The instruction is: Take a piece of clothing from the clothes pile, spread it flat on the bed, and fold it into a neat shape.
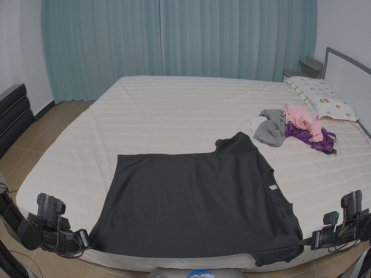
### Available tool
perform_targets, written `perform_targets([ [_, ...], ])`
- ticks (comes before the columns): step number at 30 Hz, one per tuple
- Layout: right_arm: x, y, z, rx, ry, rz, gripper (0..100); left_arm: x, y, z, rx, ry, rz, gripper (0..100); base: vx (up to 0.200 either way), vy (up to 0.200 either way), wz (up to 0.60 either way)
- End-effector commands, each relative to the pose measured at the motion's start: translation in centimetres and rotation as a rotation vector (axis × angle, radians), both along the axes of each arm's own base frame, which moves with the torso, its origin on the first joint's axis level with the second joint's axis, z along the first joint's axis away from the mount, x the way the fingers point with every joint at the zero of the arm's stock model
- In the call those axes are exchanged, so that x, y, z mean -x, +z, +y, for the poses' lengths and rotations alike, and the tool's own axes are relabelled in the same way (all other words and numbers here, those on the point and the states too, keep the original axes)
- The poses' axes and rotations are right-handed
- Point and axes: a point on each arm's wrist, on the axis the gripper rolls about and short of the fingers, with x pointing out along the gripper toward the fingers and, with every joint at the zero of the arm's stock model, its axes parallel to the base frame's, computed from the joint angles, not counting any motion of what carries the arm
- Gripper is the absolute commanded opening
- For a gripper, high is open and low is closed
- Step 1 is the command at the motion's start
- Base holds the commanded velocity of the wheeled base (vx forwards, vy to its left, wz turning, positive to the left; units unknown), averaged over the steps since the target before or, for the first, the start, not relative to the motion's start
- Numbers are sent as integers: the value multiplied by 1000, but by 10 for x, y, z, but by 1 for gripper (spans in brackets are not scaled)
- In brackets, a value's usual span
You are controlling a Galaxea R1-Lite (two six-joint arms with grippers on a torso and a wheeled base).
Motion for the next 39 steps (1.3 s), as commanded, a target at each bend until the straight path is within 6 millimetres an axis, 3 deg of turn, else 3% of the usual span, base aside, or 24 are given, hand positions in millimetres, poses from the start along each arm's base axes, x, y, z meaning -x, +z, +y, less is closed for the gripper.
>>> perform_targets([
  [1, 9, 5, -2, 6, 2, -16, 0, 8, 1, 0, -2, -4, 1, 0, 0, 0, 0],
  [10, 19, 9, -3, 6, 13, -15, 0, 24, 5, 1, -43, -53, -18, 0, 0, 0, 0],
  [19, 19, 15, -3, 9, 28, -61, 0, 21, 7, 1, -75, -41, -41, 0, 0, 0, 0],
  [23, 7, 18, -4, 8, 29, -81, 0, 9, 13, 1, -74, -37, -84, 0, 0, 0, 0],
  [29, -31, 21, -1, 8, 51, -107, 0, -30, 29, -1, -76, -12, -198, 0, 0, 0, 0],
  [39, -89, 24, 9, 7, 16, -137, 0, -74, 32, -5, -55, 11, -244, 0, 0, 0, 0],
])
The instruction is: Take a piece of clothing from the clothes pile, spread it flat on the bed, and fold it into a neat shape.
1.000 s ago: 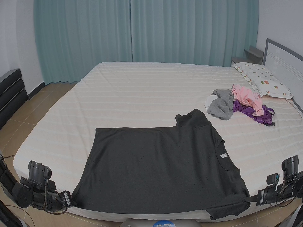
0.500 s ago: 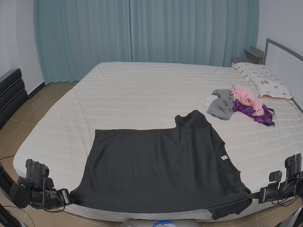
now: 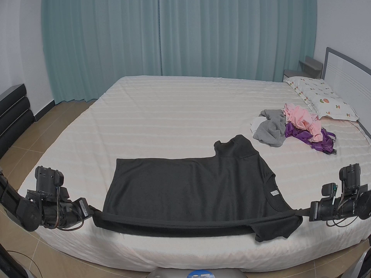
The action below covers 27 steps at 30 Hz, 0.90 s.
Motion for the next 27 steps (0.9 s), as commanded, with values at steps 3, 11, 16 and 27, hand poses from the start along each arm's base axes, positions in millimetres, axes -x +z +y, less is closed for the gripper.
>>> perform_targets([
  [3, -46, -12, 8, 21, -3, 27, 0, -36, -8, -7, 2, -10, 0, 0, 0, 0, 0],
  [11, -74, -29, 17, 45, 8, 54, 0, -61, -23, -9, 10, 1, 24, 0, 0, 0, 0],
  [16, -86, -34, 18, 54, 4, 53, 0, -71, -24, -10, 28, 22, 19, 0, 0, 0, 0],
  [27, -116, -43, 32, 14, -12, 53, 0, -88, -40, -20, 40, 12, 45, 0, 0, 0, 0],
])
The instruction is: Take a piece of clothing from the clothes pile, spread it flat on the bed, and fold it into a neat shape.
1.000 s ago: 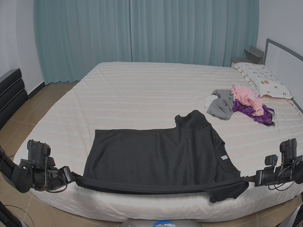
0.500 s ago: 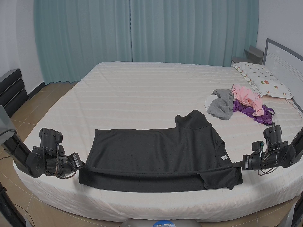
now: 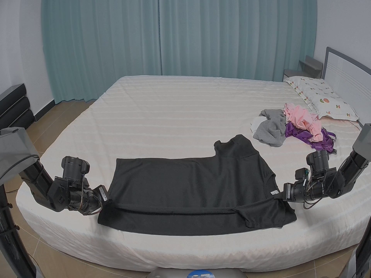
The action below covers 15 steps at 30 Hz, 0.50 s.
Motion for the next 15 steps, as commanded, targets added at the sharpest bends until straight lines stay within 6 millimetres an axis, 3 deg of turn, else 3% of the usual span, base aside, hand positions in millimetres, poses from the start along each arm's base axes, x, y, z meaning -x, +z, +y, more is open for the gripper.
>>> perform_targets([
  [1, -6, -8, 4, -1, 10, 14, 0, -6, -7, -3, 6, 3, 13, 0, 0, 0, 0],
  [3, -8, -11, 4, -1, 9, 21, 0, -10, -8, -4, 15, 10, 14, 0, 0, 0, 0],
  [4, -9, -11, 4, -5, 8, 19, 100, -11, -9, -5, 23, 17, 15, 100, 0, 0, 0],
  [14, -5, 12, 1, -94, -79, -3, 100, -9, -8, -4, 38, 37, 19, 100, 0, 0, 0],
  [15, 4, 17, 1, -118, -84, 2, 100, -3, -1, -4, 59, 62, 16, 100, 0, 0, 0],
])
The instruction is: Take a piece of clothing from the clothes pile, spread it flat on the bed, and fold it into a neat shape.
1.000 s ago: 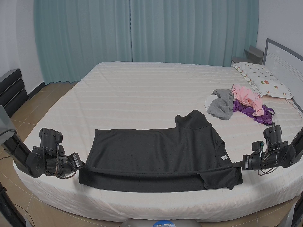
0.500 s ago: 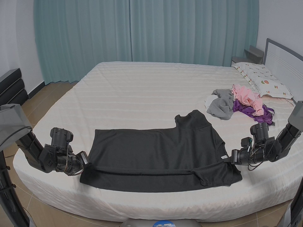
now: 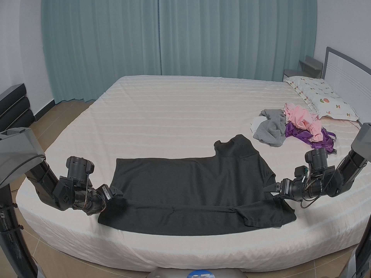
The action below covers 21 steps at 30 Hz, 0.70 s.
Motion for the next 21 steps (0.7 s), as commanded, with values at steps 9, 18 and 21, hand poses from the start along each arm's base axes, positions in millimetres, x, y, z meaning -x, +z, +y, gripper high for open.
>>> perform_targets([
  [9, 54, 25, 11, -150, -53, 17, 100, 38, 25, 3, 124, 96, -1, 100, 0, 0, 0],
  [18, 66, 13, 25, -294, -145, 71, 100, 40, 23, -1, 139, 105, 20, 100, 0, -67, 0],
  [21, 66, 10, 24, -295, -151, 81, 100, 42, 22, -3, 140, 99, 25, 100, 0, -200, 0],
])
